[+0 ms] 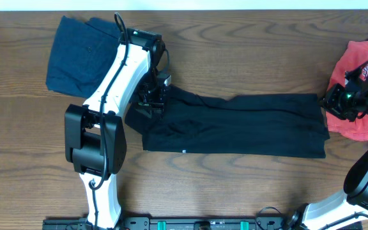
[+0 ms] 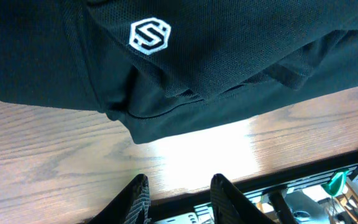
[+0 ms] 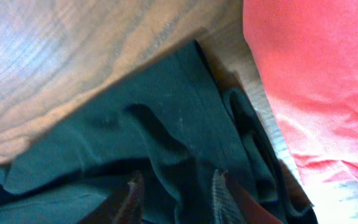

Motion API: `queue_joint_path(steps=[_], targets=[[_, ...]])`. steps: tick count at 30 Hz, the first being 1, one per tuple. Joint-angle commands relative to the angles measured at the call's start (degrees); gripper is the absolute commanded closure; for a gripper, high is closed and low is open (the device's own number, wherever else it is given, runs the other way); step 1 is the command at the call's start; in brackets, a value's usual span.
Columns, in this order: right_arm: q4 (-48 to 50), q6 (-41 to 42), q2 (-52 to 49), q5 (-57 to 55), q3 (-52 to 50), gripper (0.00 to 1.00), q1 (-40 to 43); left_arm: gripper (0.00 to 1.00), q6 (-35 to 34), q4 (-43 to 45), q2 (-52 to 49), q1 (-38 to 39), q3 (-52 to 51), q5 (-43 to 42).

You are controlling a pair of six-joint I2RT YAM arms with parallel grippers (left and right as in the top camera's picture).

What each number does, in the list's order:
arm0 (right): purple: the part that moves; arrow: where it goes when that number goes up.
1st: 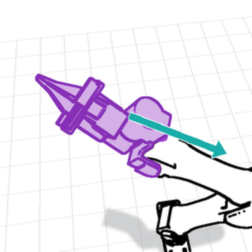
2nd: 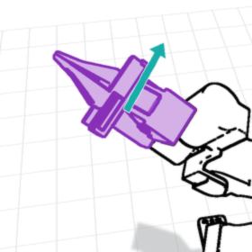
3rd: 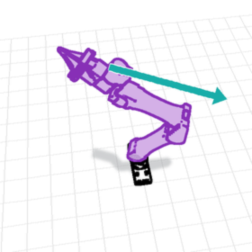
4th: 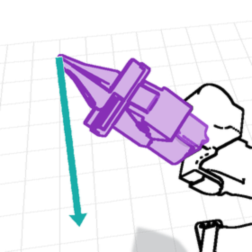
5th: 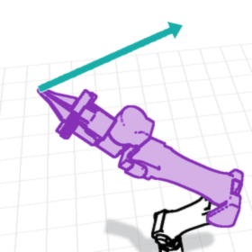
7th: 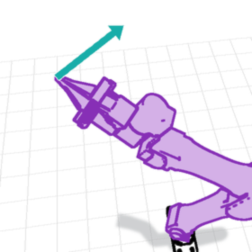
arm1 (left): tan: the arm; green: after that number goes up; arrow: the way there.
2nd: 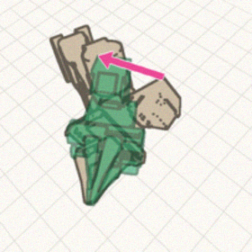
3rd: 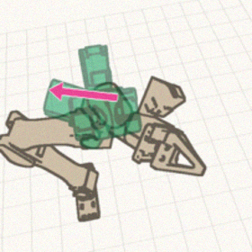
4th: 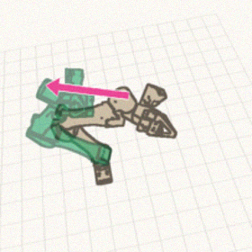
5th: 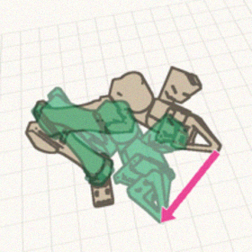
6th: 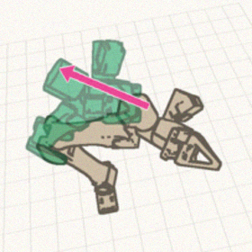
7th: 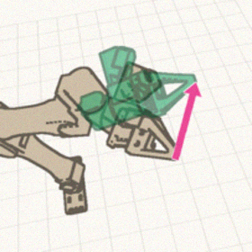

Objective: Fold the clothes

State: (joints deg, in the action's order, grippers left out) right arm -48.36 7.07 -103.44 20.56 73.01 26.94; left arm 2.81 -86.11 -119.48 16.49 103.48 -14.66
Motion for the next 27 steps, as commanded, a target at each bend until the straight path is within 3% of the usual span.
queue_joint_path(steps=[1, 3, 7, 11, 15, 17, 24, 27], targets=[[-0.83, -0.28, 1.60, -1.33, 0.15, 0.63, 1.31, 0.64, -0.28, -0.37, 1.73, -0.72, -0.02, 0.31], [-1.46, 0.26, 1.60, -1.27, 0.15, 0.63, 1.66, 0.58, -0.31, -0.35, 1.73, -0.72, -0.02, 0.28], [-2.97, 0.79, 1.53, -2.84, -0.33, 0.58, 1.36, 0.56, -0.33, 0.79, 1.73, -0.66, -0.02, 0.04], [-3.63, 0.79, 1.53, -10.40, -1.97, 0.34, 1.57, 0.57, -0.33, 0.85, 1.73, -0.66, -0.02, 0.02], [-2.38, -2.12, 1.46, -10.49, -3.52, 0.01, 1.95, 0.54, -0.28, -0.37, 1.75, -0.68, 0.50, 0.04], [-2.73, -4.52, 1.14, -9.92, -4.02, 0.01, 2.03, 0.50, 0.02, -1.97, 1.84, -0.68, 1.79, 0.07], [-4.13, -6.97, -1.20, -6.73, -6.97, 0.04, 1.97, 0.50, 0.09, -6.88, 4.20, -0.83, 9.29, 0.04], [-1.55, -6.97, -2.64, -5.81, -9.68, 0.10, 1.99, 0.50, -0.07, -6.82, 7.45, -0.83, 10.78, 0.07]])
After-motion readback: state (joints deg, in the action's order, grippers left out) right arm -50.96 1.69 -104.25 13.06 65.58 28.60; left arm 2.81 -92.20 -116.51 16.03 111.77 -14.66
